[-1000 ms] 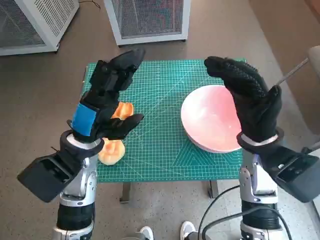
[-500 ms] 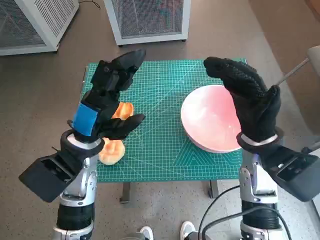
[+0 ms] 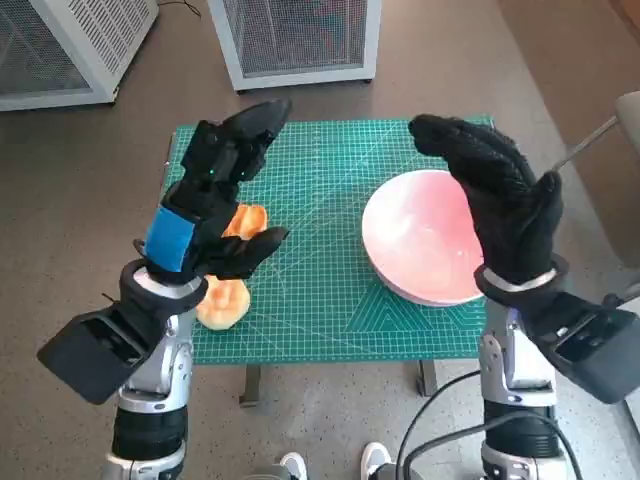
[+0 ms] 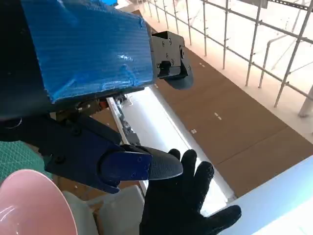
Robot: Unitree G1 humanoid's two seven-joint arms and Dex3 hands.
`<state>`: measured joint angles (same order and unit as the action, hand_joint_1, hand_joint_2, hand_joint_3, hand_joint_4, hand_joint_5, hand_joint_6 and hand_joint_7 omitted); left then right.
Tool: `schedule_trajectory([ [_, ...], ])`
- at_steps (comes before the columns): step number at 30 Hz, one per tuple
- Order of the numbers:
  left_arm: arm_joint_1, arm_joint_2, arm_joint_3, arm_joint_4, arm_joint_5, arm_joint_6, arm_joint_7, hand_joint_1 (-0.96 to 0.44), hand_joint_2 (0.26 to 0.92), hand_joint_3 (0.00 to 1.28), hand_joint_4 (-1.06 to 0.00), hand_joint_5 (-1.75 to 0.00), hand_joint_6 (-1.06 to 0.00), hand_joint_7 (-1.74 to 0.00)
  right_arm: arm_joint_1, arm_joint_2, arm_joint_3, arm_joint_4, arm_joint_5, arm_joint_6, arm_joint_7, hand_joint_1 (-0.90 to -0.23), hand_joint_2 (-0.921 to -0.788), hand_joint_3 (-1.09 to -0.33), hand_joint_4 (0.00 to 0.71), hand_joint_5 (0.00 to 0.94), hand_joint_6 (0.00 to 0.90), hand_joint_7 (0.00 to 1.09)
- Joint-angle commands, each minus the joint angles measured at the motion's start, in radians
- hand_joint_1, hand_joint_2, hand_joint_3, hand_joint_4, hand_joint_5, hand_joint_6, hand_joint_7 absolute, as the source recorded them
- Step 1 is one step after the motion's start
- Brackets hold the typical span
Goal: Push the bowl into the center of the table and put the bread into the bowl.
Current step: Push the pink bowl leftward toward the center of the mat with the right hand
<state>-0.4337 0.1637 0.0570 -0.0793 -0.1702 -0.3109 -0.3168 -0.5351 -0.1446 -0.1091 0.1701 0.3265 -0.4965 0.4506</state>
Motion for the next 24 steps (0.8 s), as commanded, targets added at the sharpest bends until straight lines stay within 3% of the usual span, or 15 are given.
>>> schedule_trajectory([
  [1,-0.002,-0.001,0.001,-0.004,-0.009,0.004,0.004,-0.52,0.921,0.37,-0.18,-0.08,0.00,-0.69,-0.008,-0.034,-0.051,0.097,0.026,-0.039,0.031,-0.419,-0.917,-0.473,0.413,0.003,0.038,0.71],
  [13,0.003,0.001,0.011,0.021,-0.013,-0.019,0.000,-0.53,0.921,0.37,-0.18,-0.09,0.00,-0.69,-0.103,-0.109,-0.180,0.451,0.013,-0.190,0.001,-0.402,-0.921,-0.506,0.399,0.006,0.057,0.62],
  [24,0.000,-0.002,0.011,0.045,0.000,-0.043,0.006,-0.53,0.921,0.36,-0.18,-0.09,0.00,-0.69,-0.167,-0.144,-0.263,0.705,0.026,-0.176,-0.085,-0.365,-0.921,-0.574,0.367,0.000,0.043,0.64],
])
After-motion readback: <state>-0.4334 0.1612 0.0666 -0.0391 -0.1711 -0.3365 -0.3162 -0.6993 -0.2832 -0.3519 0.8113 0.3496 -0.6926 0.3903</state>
